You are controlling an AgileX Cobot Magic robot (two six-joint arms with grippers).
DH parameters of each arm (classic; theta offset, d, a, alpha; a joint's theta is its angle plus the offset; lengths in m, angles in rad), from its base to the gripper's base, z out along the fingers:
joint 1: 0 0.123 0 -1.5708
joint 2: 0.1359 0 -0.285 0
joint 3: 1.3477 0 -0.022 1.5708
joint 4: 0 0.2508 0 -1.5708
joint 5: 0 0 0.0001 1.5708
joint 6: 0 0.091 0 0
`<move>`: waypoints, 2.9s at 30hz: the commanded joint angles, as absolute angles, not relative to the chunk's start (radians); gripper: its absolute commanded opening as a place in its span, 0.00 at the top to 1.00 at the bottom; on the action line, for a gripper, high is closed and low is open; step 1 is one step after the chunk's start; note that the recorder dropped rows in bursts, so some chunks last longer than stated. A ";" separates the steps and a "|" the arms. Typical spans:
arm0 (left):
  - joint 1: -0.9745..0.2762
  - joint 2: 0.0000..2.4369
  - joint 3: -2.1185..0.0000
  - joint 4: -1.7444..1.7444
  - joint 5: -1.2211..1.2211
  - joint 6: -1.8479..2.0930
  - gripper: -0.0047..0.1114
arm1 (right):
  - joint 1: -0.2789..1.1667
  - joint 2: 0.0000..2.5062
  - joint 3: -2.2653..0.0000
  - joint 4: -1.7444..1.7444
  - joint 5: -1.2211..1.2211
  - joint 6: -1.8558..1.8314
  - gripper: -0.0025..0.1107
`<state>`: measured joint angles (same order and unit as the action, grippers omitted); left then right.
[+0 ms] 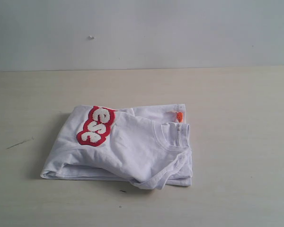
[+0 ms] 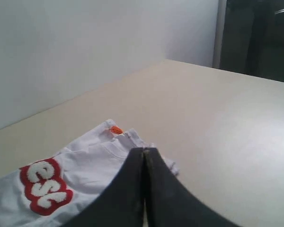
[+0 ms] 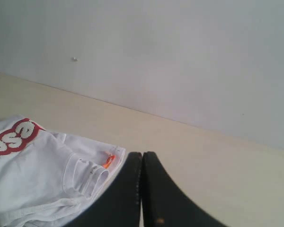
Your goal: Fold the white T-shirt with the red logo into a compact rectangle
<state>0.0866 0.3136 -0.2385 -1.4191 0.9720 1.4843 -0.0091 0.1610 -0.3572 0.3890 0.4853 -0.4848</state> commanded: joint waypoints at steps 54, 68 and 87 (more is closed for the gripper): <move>0.080 0.000 0.000 0.009 0.358 0.046 0.96 | -0.011 0.154 -0.354 0.390 0.484 -0.485 0.98; 0.080 0.000 0.000 0.009 0.358 0.046 0.96 | -0.011 0.154 -0.354 0.388 0.484 -0.485 0.98; 0.080 0.000 0.000 0.009 0.358 0.048 0.96 | -0.149 0.033 -0.162 0.336 0.330 -0.305 0.98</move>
